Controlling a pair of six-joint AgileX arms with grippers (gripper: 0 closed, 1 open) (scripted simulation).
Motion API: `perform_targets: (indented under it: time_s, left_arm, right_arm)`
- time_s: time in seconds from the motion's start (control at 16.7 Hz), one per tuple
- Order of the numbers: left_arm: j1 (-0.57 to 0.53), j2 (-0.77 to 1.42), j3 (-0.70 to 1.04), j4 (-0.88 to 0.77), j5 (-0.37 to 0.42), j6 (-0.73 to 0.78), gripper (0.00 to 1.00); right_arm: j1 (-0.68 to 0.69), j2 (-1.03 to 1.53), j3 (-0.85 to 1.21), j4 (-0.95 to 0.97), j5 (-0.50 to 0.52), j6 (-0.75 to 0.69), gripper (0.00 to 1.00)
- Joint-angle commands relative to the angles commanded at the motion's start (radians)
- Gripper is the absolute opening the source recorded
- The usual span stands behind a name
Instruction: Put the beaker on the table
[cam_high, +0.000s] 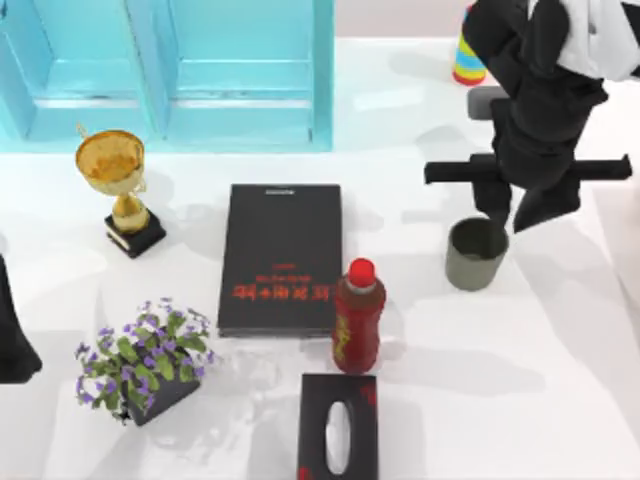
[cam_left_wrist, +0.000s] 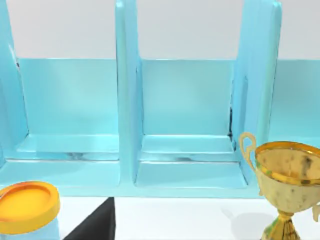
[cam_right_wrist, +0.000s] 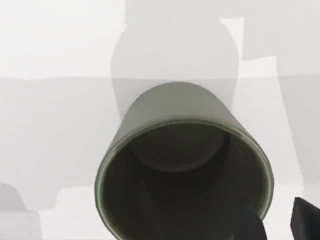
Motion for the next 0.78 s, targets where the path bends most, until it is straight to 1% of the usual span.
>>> perform_targets:
  time_s: [0.42, 0.48, 0.78]
  left_arm:
    - [0.000, 0.000, 0.000, 0.000, 0.000, 0.000, 1.00]
    - [0.000, 0.000, 0.000, 0.000, 0.000, 0.000, 1.00]
    - [0.000, 0.000, 0.000, 0.000, 0.000, 0.000, 1.00]
  right_arm:
    - [0.000, 0.000, 0.000, 0.000, 0.000, 0.000, 0.98]
    - [0.000, 0.000, 0.000, 0.000, 0.000, 0.000, 1.00]
    - [0.000, 0.000, 0.000, 0.000, 0.000, 0.000, 1.00]
